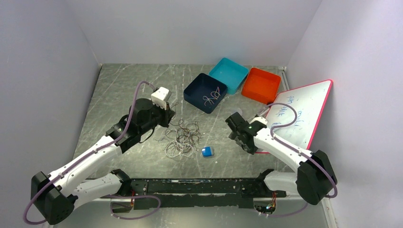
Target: Untangle the cables
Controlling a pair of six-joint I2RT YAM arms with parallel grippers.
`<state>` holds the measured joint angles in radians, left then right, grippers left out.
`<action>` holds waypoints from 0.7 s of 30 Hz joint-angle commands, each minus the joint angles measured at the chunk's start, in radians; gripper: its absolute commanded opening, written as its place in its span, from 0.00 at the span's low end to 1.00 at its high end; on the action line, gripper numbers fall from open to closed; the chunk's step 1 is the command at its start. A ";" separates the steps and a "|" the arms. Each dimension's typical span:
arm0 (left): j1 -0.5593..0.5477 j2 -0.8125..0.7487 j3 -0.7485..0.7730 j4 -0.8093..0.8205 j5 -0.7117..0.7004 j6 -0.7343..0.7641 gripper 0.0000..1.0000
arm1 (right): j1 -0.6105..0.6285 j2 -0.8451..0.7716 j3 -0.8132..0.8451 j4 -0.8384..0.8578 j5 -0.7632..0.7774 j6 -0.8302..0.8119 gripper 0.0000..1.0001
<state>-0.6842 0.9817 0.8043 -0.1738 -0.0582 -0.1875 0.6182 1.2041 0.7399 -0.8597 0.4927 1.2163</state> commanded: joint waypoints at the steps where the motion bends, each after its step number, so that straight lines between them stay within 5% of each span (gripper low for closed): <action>1: 0.005 -0.011 0.002 0.037 0.036 0.002 0.07 | -0.017 -0.008 -0.038 -0.094 0.121 0.126 0.88; 13: 0.006 -0.022 -0.017 0.039 0.046 -0.001 0.07 | -0.120 -0.151 -0.063 -0.132 0.147 0.085 0.88; 21: 0.005 -0.027 -0.021 0.038 0.037 -0.005 0.07 | -0.121 -0.248 -0.013 0.129 -0.025 -0.290 0.85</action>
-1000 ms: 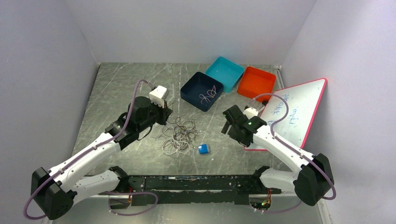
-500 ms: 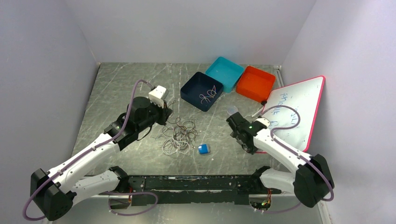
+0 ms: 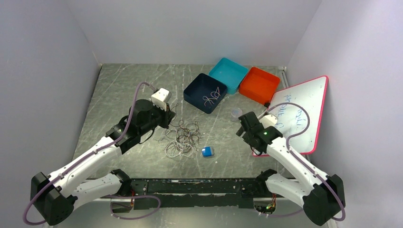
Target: Untangle the cables
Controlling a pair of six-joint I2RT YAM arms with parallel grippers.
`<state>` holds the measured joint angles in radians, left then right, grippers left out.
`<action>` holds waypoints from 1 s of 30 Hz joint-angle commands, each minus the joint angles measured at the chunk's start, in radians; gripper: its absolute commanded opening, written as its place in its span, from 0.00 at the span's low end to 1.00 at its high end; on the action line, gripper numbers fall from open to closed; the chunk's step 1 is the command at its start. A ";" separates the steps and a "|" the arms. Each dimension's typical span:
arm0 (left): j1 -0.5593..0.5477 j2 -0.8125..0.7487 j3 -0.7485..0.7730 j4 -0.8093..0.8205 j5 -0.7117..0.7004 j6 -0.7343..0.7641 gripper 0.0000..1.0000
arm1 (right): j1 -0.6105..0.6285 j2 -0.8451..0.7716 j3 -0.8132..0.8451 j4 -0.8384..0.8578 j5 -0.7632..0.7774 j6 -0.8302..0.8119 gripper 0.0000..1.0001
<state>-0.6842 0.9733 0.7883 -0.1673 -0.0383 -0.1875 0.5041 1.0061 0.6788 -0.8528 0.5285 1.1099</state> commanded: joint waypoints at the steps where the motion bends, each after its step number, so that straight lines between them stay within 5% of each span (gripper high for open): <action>1: 0.005 -0.019 -0.006 0.034 0.016 -0.006 0.07 | -0.006 -0.056 0.061 0.138 -0.073 -0.215 0.85; 7: 0.005 -0.013 -0.013 0.046 0.028 -0.009 0.07 | -0.006 -0.002 0.161 0.259 -0.153 -0.344 0.85; 20: 0.005 -0.043 -0.003 0.006 0.019 -0.004 0.07 | -0.006 0.466 0.501 0.390 -0.086 -0.530 0.88; 30: 0.006 -0.053 -0.003 -0.011 0.027 -0.014 0.07 | -0.259 0.732 0.716 0.519 -0.246 -0.707 0.90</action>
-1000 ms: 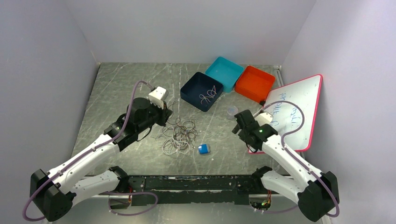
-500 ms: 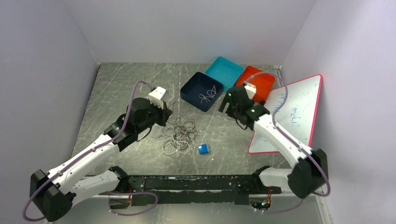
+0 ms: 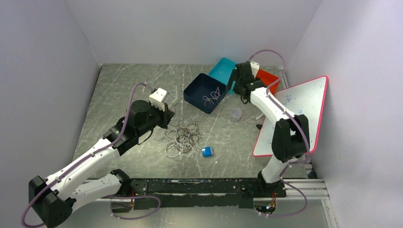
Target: Untangle the cables
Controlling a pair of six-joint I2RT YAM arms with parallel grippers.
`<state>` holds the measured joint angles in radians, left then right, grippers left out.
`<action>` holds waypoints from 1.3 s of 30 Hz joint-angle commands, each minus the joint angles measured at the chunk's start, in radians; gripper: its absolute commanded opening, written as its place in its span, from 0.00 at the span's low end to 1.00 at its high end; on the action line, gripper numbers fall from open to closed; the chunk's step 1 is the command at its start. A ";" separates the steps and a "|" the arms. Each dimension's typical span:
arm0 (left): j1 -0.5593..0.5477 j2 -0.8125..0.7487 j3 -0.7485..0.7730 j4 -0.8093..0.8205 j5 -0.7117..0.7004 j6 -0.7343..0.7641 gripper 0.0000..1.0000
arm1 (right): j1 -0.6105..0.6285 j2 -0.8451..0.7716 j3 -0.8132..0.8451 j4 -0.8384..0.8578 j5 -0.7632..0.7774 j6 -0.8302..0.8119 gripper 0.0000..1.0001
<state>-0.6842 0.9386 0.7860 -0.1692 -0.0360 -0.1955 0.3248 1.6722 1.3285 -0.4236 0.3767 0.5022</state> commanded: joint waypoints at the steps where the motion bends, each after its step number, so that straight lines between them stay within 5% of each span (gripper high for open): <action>1: 0.005 -0.017 0.004 -0.014 0.024 -0.004 0.07 | -0.100 0.090 0.083 0.105 -0.121 -0.111 0.90; 18: 0.006 -0.015 0.025 -0.046 0.049 -0.025 0.07 | -0.276 0.493 0.359 0.204 -0.480 -0.224 0.95; 28: 0.005 -0.007 0.027 -0.050 0.048 -0.027 0.07 | -0.267 0.569 0.432 0.179 -0.512 -0.229 0.95; 39: 0.005 -0.010 0.015 -0.050 0.044 -0.033 0.07 | -0.195 0.602 0.487 0.001 -0.319 -0.237 0.92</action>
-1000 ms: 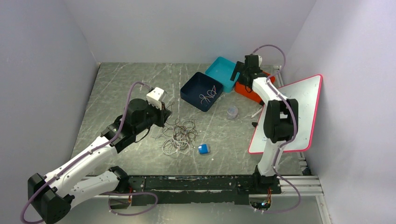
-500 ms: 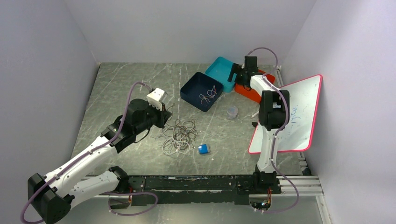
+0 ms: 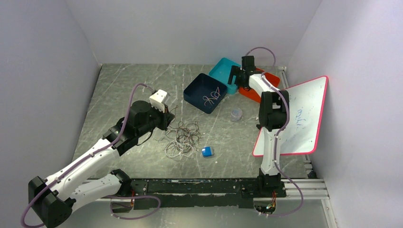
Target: Untangle the cables
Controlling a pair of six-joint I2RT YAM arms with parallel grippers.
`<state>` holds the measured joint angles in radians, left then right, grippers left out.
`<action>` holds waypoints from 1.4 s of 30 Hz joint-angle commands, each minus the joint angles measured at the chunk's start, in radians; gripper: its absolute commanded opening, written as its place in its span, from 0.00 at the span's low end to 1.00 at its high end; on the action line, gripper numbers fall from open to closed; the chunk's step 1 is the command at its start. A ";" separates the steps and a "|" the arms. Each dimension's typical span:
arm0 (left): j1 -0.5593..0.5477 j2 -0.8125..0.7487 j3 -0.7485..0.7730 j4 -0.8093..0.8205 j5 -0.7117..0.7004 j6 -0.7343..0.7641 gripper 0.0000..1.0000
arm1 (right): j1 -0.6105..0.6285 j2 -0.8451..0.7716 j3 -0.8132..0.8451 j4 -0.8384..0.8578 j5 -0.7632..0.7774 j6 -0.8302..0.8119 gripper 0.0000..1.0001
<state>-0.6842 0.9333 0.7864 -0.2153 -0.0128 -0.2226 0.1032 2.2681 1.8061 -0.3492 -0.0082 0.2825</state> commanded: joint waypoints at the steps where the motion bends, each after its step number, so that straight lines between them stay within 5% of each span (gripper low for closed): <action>1: 0.005 -0.005 0.014 -0.004 0.020 -0.007 0.07 | 0.034 0.000 0.001 -0.073 0.071 -0.019 0.91; 22: 0.004 -0.019 -0.006 -0.006 0.016 -0.014 0.07 | 0.257 -0.179 -0.228 -0.033 0.062 0.158 0.89; 27: 0.003 -0.019 0.010 -0.017 0.017 -0.012 0.07 | 0.260 -0.240 -0.207 -0.044 0.171 0.129 0.91; 35: 0.004 -0.032 0.045 -0.031 0.019 0.003 0.07 | 0.251 -0.523 -0.284 -0.016 0.377 0.021 0.95; 42: 0.004 -0.016 0.143 -0.059 0.017 0.062 0.07 | 0.251 -0.963 -0.769 0.415 0.048 -0.040 0.95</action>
<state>-0.6842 0.9192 0.8452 -0.2630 -0.0120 -0.2054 0.3534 1.4342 1.2217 -0.1780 0.2340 0.2955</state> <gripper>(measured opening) 0.073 0.949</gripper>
